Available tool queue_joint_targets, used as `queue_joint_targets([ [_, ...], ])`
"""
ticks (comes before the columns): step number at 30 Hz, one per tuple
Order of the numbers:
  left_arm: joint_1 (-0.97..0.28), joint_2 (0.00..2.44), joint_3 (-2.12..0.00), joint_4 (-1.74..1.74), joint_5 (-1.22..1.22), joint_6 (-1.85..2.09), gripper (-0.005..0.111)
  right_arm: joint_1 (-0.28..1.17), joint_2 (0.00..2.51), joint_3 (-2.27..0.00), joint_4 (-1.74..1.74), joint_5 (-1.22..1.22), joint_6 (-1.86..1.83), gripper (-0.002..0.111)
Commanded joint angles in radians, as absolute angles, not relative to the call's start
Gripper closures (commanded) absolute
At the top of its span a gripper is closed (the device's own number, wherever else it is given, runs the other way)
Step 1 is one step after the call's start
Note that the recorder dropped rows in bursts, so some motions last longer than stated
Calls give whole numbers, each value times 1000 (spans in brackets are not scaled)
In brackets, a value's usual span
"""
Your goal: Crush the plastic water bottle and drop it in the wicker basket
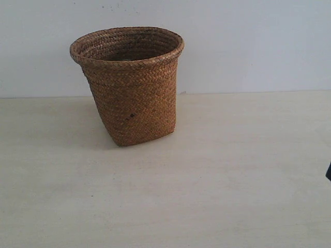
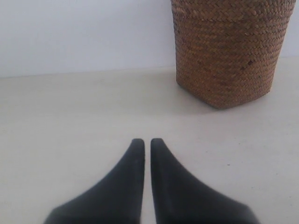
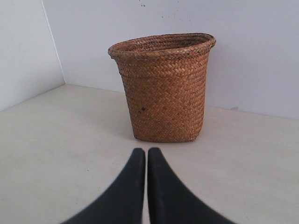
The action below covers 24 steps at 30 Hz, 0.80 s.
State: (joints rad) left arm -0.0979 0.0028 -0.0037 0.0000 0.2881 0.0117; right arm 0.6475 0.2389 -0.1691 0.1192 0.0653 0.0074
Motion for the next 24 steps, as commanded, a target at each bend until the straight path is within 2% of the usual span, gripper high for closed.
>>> queue_joint_targets([
  [1,-79,0,0,0,285,19,103,648,231,-167,122,55,6,108],
  [19,-79,0,0,0,285,19,103,648,231,-167,122,56,8,108],
  [22,-79,0,0,0,285,19,103,605,191,-167,117,56,-25,108],
  [24,-79,0,0,0,285,19,103,511,103,-167,112,79,-94,108],
])
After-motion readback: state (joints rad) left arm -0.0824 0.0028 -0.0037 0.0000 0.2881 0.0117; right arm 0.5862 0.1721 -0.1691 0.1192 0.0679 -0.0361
